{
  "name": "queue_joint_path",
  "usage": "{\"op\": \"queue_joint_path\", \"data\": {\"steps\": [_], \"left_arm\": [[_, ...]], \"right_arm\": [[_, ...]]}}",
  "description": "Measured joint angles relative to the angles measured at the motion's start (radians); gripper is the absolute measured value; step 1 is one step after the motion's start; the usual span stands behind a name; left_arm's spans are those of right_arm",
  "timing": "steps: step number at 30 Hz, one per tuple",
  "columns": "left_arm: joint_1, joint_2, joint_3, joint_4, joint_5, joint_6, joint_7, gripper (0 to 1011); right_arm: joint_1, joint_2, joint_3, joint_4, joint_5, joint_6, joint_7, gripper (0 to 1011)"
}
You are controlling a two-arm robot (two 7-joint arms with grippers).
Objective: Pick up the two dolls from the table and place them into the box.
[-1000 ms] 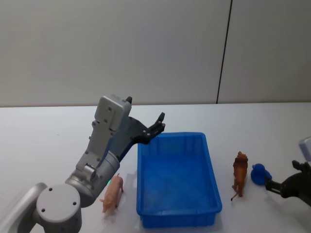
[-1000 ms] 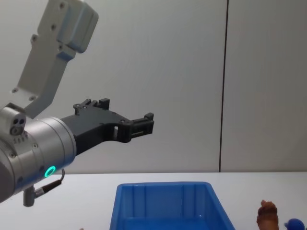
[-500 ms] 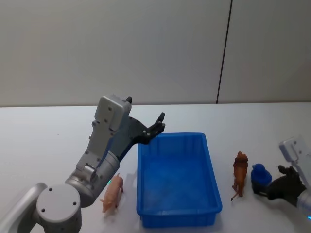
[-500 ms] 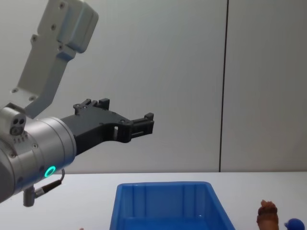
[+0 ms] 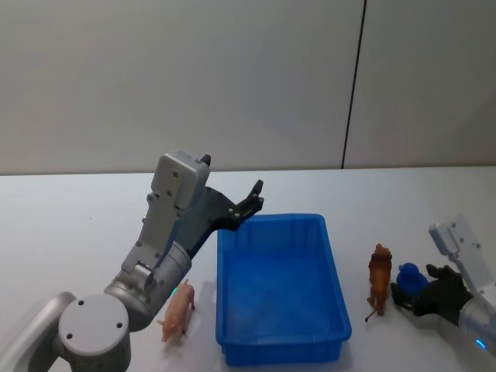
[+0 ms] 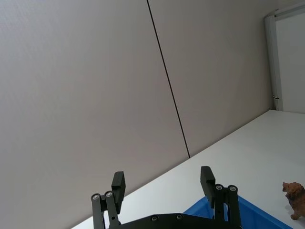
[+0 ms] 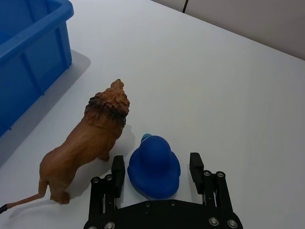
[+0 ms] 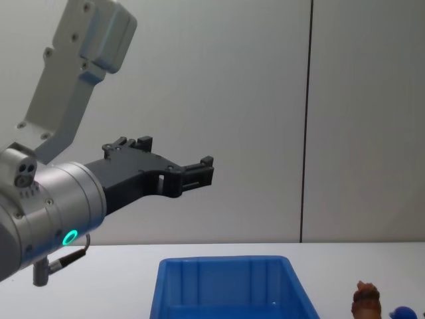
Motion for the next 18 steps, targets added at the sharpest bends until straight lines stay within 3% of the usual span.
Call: {"op": "queue_joint_path", "data": {"steps": [9, 18], "left_arm": [[0.0, 0.0, 0.0, 0.0, 0.0, 0.0, 0.0, 1001], [0.0, 0.0, 0.0, 0.0, 0.0, 0.0, 0.0, 1001]], "right_arm": [[0.014, -0.01, -0.007, 0.022, -0.005, 0.0, 0.006, 613], [0.02, -0.015, -0.009, 0.034, -0.009, 0.0, 0.007, 518]]}}
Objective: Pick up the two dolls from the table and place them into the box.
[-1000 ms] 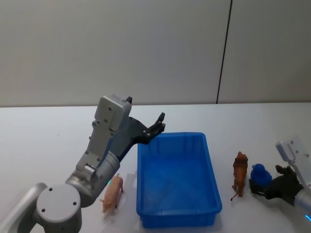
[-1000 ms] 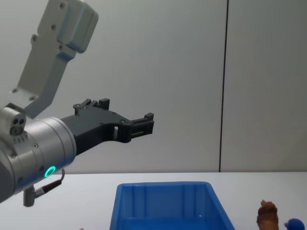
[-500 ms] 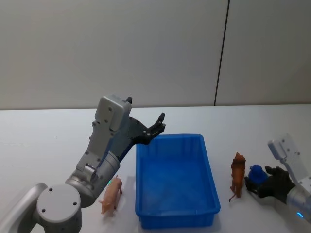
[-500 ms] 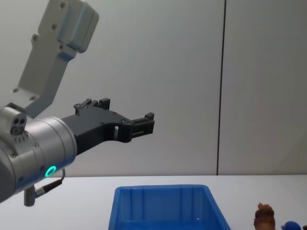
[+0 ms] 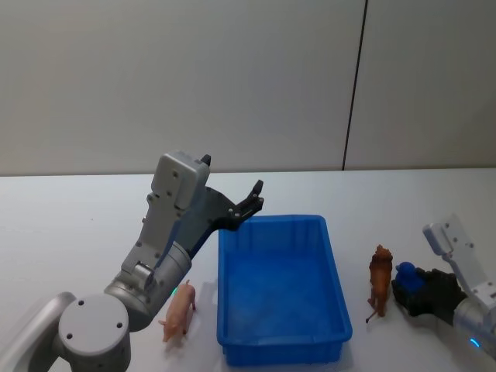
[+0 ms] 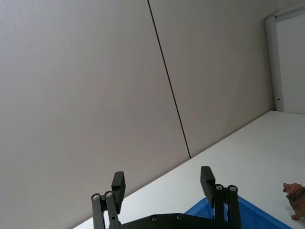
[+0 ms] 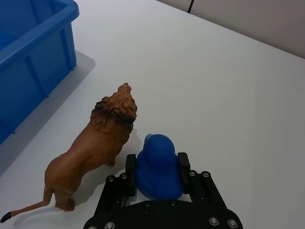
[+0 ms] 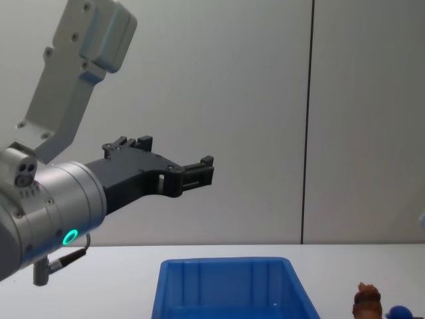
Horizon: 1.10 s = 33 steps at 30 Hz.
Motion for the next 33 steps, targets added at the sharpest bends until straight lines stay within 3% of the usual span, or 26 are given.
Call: {"op": "queue_joint_path", "data": {"steps": [14, 33], "left_arm": [[0.0, 0.0, 0.0, 0.0, 0.0, 0.0, 0.0, 1001], [0.0, 0.0, 0.0, 0.0, 0.0, 0.0, 0.0, 1001]], "right_arm": [[-0.003, 0.002, 0.003, -0.002, 0.004, -0.029, -0.013, 430], [-0.011, 0.02, 0.042, -0.107, 0.043, -0.172, -0.088, 306]]}}
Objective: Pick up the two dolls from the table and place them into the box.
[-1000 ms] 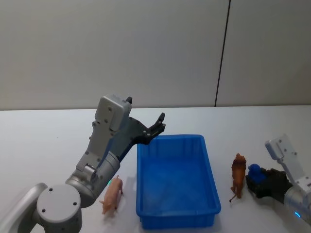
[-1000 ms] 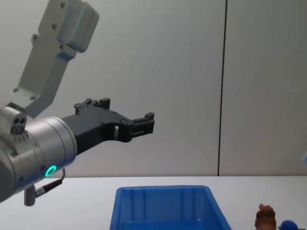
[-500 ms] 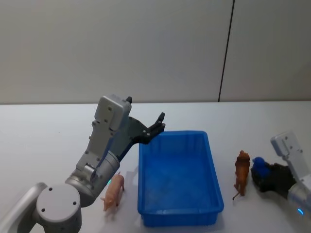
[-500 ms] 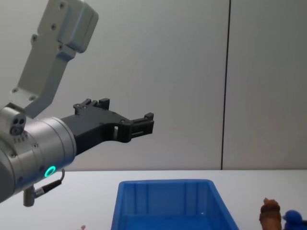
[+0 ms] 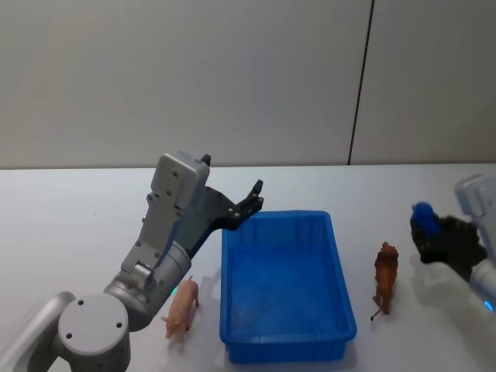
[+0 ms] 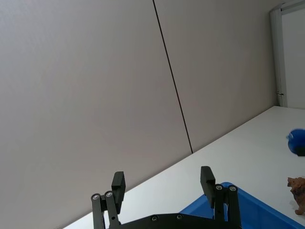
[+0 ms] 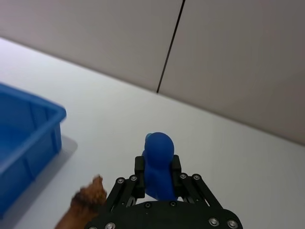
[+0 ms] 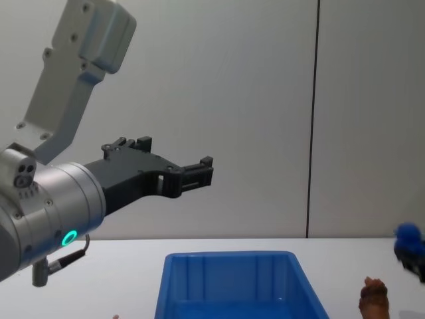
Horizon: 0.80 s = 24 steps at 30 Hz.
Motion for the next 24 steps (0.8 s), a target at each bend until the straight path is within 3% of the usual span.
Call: {"op": "queue_joint_path", "data": {"steps": [13, 24], "left_arm": [[0.0, 0.0, 0.0, 0.0, 0.0, 0.0, 0.0, 1001], [0.0, 0.0, 0.0, 0.0, 0.0, 0.0, 0.0, 1001]], "right_arm": [[0.001, 0.006, 0.015, -0.126, 0.075, -0.054, 0.058, 228], [0.011, -0.003, 0.006, -0.197, 0.139, -0.028, 0.159, 162]]}}
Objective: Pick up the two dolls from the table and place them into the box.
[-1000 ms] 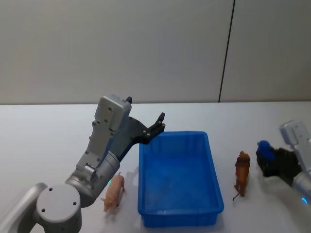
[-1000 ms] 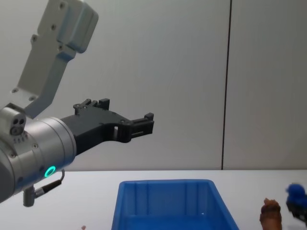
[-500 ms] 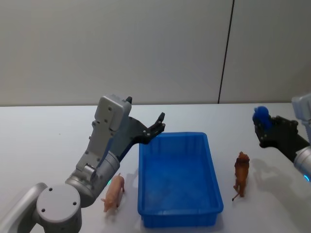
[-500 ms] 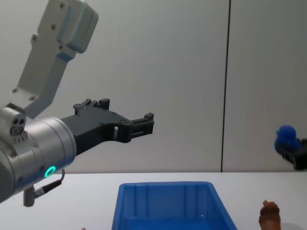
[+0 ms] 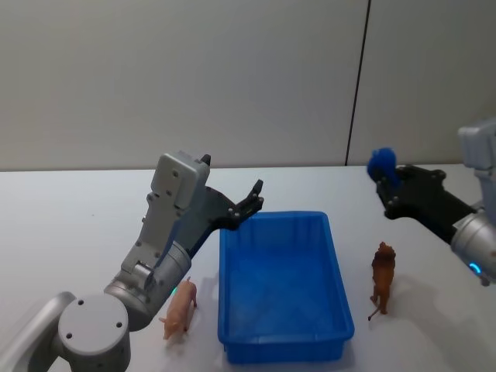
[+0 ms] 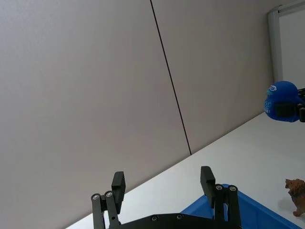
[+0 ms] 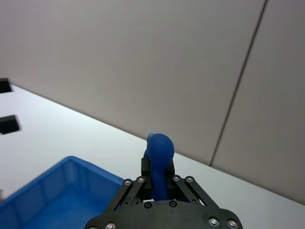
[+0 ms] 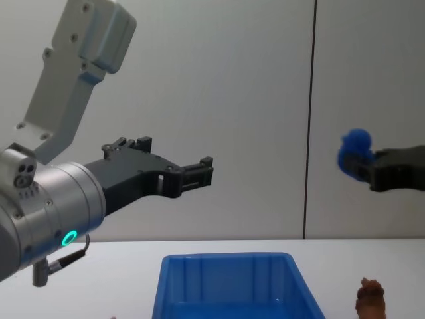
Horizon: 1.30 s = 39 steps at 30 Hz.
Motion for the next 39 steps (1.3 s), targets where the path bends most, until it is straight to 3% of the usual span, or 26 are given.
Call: {"op": "queue_joint_path", "data": {"steps": [13, 20, 28, 36, 39], "left_arm": [[0.0, 0.0, 0.0, 0.0, 0.0, 0.0, 0.0, 1001], [0.0, 0.0, 0.0, 0.0, 0.0, 0.0, 0.0, 1001], [0.0, 0.0, 0.0, 0.0, 0.0, 0.0, 0.0, 1001], [0.0, 0.0, 0.0, 0.0, 0.0, 0.0, 0.0, 1001], [0.0, 0.0, 0.0, 0.0, 0.0, 0.0, 0.0, 1001]], "right_arm": [[0.023, -0.031, -0.042, -0.017, 0.028, 0.118, 0.137, 94], [0.046, -0.06, -0.082, 0.02, -0.015, 0.199, 0.187, 92], [0.072, -0.095, -0.122, 0.078, -0.079, 0.251, 0.201, 96], [0.09, -0.118, -0.148, 0.118, -0.121, 0.281, 0.205, 298], [0.094, -0.124, -0.154, 0.128, -0.13, 0.288, 0.206, 436]]}}
